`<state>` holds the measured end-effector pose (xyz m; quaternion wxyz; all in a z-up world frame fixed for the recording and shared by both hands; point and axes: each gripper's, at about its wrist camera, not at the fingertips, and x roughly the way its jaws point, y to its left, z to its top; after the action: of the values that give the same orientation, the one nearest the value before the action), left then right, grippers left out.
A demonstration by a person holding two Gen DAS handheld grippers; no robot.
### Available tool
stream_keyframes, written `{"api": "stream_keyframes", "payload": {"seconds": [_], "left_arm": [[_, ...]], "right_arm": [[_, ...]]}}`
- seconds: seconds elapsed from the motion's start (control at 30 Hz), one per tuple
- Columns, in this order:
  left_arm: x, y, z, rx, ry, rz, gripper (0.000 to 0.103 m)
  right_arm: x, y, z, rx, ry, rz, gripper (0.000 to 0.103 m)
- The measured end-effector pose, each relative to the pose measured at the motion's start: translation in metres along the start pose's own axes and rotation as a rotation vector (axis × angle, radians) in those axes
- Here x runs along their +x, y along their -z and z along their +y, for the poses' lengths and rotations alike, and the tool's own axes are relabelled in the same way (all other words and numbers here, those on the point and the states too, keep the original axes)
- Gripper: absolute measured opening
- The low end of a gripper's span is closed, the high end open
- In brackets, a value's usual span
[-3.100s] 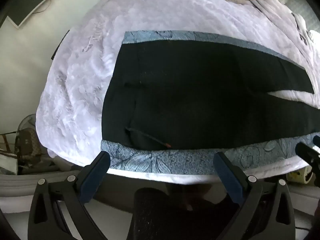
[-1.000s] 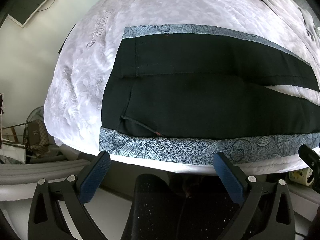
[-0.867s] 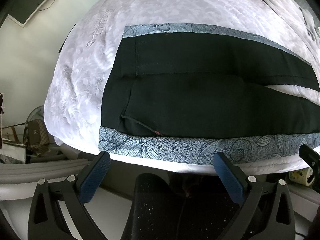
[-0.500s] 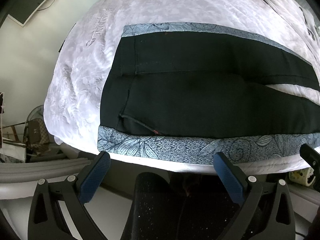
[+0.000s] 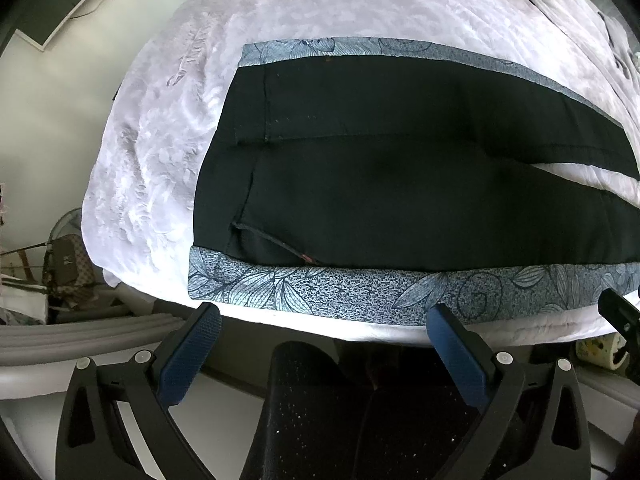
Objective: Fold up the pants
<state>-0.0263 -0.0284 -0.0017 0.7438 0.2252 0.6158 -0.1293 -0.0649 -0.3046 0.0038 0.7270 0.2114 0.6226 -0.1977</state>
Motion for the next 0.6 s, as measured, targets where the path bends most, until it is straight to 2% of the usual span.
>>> {"api": "stream_keyframes", "payload": {"seconds": [0.6], "left_arm": [[0.048, 0.007, 0.014, 0.001, 0.007, 0.073, 0.103]], "right_arm": [[0.034, 0.004, 0.007, 0.035, -0.039, 0.055, 0.103]]}}
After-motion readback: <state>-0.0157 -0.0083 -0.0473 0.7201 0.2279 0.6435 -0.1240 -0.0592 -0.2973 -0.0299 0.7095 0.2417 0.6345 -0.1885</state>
